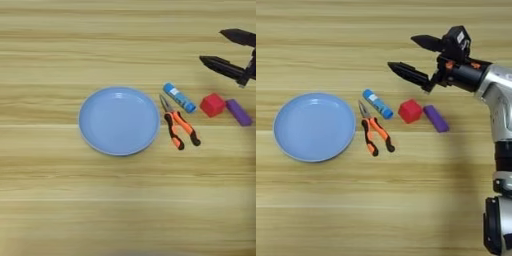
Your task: Move the objects on the table
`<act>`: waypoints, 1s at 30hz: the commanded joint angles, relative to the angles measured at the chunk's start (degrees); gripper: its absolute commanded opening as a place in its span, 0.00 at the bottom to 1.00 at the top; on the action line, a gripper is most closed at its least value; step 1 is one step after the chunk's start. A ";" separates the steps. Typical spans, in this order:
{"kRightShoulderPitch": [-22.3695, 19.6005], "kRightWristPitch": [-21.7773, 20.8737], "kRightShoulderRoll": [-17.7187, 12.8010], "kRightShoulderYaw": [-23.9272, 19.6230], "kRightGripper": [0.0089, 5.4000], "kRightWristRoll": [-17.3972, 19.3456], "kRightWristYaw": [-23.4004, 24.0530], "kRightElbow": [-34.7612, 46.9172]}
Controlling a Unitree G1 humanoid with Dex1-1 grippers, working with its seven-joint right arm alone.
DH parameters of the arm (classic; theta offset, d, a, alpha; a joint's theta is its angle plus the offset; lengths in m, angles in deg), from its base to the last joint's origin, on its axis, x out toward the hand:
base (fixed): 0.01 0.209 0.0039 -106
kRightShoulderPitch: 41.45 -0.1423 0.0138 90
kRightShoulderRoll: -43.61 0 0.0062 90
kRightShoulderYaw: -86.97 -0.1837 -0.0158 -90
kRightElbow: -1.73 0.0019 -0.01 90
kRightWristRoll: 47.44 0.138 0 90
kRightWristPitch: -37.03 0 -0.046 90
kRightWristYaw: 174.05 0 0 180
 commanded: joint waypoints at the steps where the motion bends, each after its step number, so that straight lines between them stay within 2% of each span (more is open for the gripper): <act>1: -4.53 -4.56 -3.26 -0.69 0.99 -1.20 0.70 -2.89; 6: -4.26 -7.23 -2.89 0.98 0.99 -3.40 0.60 -7.09; 12: -4.62 -8.73 -1.58 2.48 0.99 -6.21 3.32 -11.64; 21: -6.91 -14.47 -1.40 4.64 0.99 -11.88 8.45 -20.95; 30: -8.30 -16.21 -0.57 6.28 0.99 -14.55 10.21 -26.26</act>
